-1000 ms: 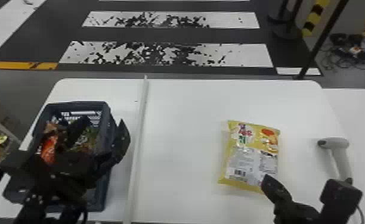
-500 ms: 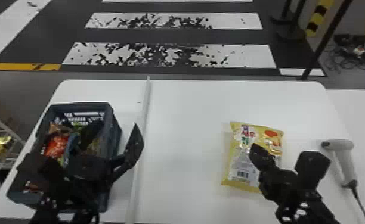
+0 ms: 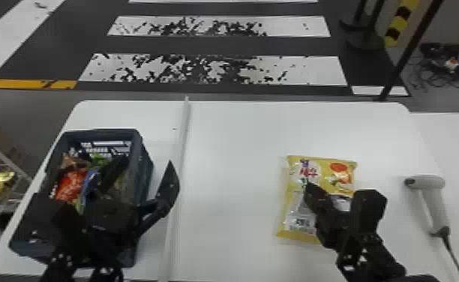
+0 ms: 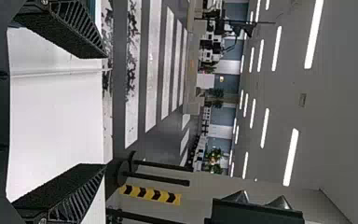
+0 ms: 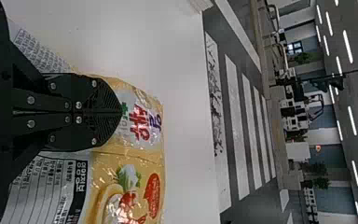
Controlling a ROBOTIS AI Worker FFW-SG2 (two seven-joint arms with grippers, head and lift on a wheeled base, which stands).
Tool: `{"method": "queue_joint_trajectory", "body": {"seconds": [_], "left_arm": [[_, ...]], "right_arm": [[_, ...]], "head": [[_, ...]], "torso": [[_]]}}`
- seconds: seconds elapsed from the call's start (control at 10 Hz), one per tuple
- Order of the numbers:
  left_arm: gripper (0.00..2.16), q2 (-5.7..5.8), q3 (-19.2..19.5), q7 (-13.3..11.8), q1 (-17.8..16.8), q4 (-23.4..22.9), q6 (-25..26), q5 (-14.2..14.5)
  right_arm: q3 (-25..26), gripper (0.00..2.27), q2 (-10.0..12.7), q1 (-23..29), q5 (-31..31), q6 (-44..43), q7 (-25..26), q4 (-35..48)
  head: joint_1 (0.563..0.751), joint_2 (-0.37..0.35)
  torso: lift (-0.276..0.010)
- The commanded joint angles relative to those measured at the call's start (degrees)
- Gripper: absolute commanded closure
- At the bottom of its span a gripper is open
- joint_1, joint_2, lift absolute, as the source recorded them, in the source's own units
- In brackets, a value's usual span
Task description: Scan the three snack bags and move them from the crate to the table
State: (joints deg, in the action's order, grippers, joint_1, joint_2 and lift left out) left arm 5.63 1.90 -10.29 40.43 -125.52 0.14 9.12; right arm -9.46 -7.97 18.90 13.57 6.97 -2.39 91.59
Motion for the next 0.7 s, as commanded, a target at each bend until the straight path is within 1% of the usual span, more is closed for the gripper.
{"method": "queue_joint_trajectory", "body": {"seconds": [0.0,0.2,0.3,0.4,0.5,0.6], "left_arm": [[0.03,0.00,0.04,0.01,0.00,-0.16,0.00,-0.06],[0.03,-0.09,-0.14,-0.08,-0.70,0.01,0.53,-0.06],[0.03,-0.09,-0.40,-0.08,-1.05,0.10,1.06,-0.15],[0.03,0.00,-0.49,-0.08,-1.23,0.19,1.58,-0.15],[0.03,0.00,-0.58,-0.08,-1.32,0.27,1.58,-0.33],[0.03,0.00,-0.93,-0.08,-1.41,0.27,2.29,-0.94]], "right_arm": [[0.05,2.25,-0.38,0.79,-0.39,-0.50,-1.65,-0.63],[2.34,2.25,-1.61,2.37,-0.30,-2.96,-6.93,-1.15],[4.01,2.24,-2.32,3.08,-0.30,-2.96,-8.77,-1.15],[5.77,2.24,-3.19,3.43,0.23,-3.84,-10.09,-1.86],[7.88,2.25,-3.55,3.43,0.58,-3.84,-11.76,-2.21],[8.75,2.25,-4.42,3.52,1.19,-4.02,-12.29,-2.30]], "head": [[0.695,0.060],[0.695,0.068],[0.695,0.060],[0.695,0.041],[0.695,0.011],[0.695,-0.015]], "torso": [[-0.062],[-0.062],[-0.062],[-0.062],[-0.062],[-0.062]]}}
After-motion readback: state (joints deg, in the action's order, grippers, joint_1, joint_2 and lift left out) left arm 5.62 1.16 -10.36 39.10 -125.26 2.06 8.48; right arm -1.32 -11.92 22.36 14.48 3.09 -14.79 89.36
